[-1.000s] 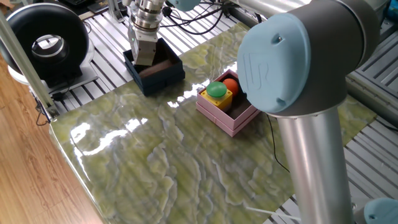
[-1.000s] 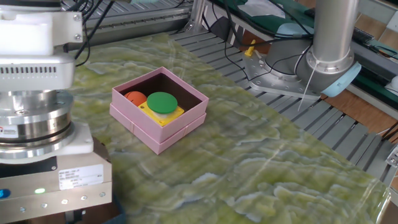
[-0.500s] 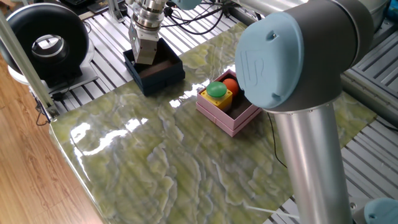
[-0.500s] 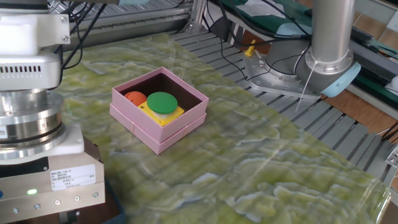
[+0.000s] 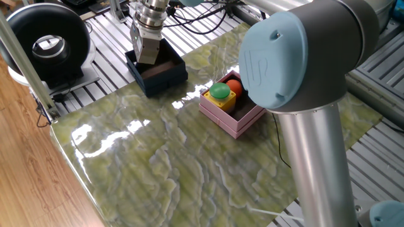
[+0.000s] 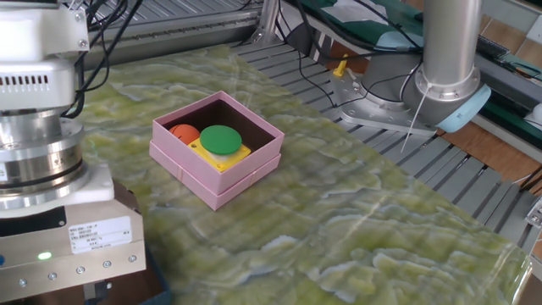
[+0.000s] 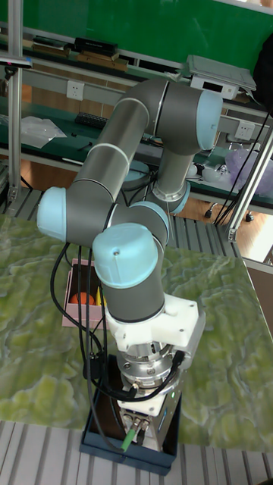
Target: Move an object from one box to another
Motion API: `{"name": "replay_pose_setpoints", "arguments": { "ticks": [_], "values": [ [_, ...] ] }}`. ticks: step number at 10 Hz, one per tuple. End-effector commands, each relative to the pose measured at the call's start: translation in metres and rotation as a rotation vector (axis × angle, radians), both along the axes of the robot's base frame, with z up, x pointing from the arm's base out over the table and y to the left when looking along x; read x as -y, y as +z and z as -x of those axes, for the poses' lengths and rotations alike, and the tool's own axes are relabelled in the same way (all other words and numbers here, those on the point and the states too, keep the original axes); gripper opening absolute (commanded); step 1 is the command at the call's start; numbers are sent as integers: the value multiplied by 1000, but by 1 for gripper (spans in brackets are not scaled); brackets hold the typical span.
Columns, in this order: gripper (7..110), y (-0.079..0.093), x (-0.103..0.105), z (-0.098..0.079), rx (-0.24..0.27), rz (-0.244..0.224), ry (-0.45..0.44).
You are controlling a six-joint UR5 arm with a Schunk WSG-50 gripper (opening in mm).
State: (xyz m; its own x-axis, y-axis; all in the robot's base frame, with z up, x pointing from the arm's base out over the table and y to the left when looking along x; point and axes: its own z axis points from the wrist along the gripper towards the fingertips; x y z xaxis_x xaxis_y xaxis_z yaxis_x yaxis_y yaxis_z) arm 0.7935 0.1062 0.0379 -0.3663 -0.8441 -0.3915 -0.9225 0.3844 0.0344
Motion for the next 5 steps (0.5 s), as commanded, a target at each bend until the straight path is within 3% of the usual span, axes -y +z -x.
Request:
{"name": "replay_pose_setpoints", "arguments": {
  "ticks": [1,5],
  "values": [
    [44,4,-4,-4,2,-19,-7],
    [44,1,-4,-6,-7,-24,-13]
  ]
}}
